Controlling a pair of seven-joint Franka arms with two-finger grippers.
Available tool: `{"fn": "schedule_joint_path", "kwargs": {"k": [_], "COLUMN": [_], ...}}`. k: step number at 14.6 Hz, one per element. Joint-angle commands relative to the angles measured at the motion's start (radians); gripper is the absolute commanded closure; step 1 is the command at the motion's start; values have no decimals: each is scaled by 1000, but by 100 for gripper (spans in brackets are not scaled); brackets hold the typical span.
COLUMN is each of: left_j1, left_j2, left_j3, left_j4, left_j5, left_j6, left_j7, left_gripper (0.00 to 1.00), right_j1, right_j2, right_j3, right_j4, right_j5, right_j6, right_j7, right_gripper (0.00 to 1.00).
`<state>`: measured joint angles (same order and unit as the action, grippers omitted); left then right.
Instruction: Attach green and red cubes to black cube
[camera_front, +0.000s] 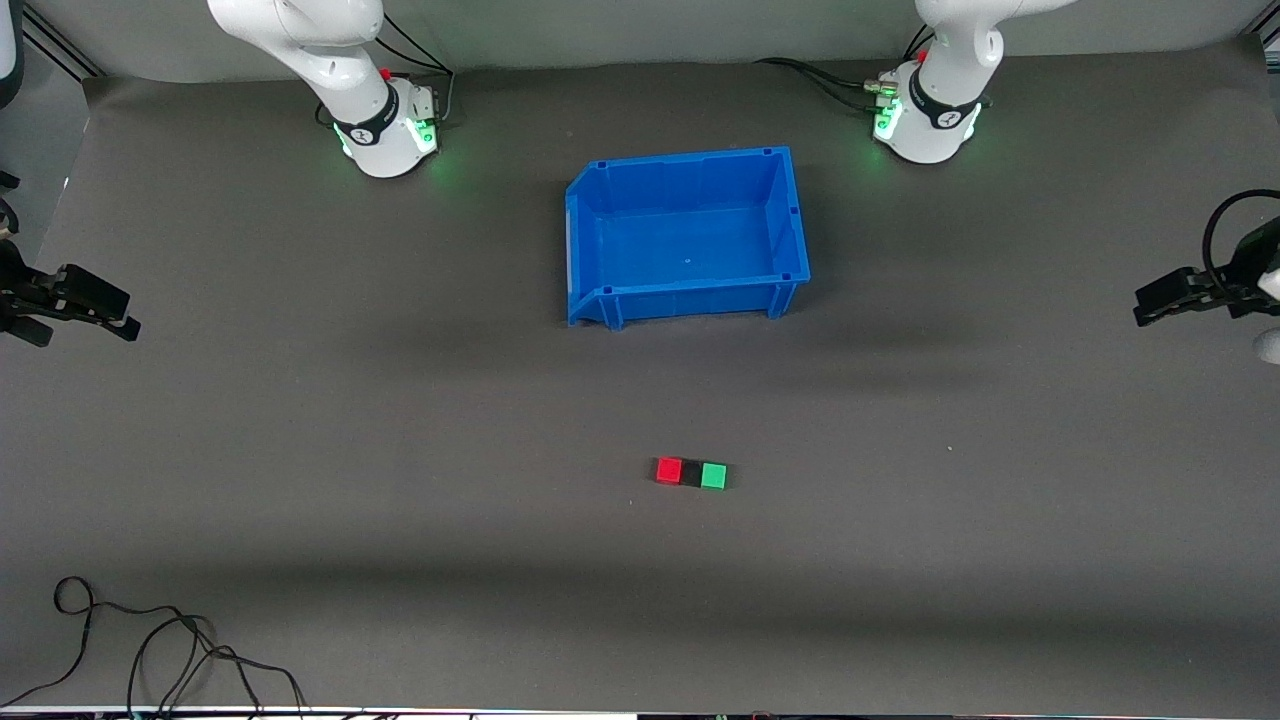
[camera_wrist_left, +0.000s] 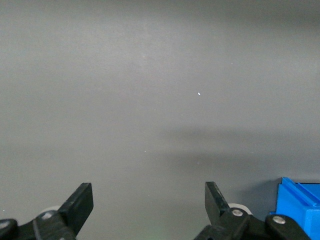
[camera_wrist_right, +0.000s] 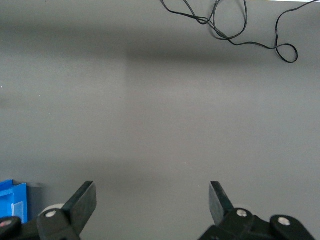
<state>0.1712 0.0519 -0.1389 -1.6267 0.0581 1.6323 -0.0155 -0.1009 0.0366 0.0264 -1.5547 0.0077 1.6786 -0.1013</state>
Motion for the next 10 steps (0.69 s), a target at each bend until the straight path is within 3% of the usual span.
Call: {"fn": "schedule_joint_path", "kwargs": {"k": [1, 3, 10], "left_j1": [-105, -157, -177], "left_j2": [-7, -15, -41], "left_j3": [62, 128, 130], "left_j4": [-2, 5, 41], "left_j5": [-27, -65, -81], "left_j6": [17, 20, -32], "left_j7": [11, 12, 20], "left_gripper": [1, 4, 1], "right_j1": [22, 62, 63], "right_j2": [-23, -23, -11], "right_j3": [-3, -28, -28], "right_j4": [-13, -12, -12], "right_j5": [-9, -11, -5], "right_j6": [-3, -3, -63], "right_j7": [0, 57, 61], "right_gripper": [0, 0, 0]}}
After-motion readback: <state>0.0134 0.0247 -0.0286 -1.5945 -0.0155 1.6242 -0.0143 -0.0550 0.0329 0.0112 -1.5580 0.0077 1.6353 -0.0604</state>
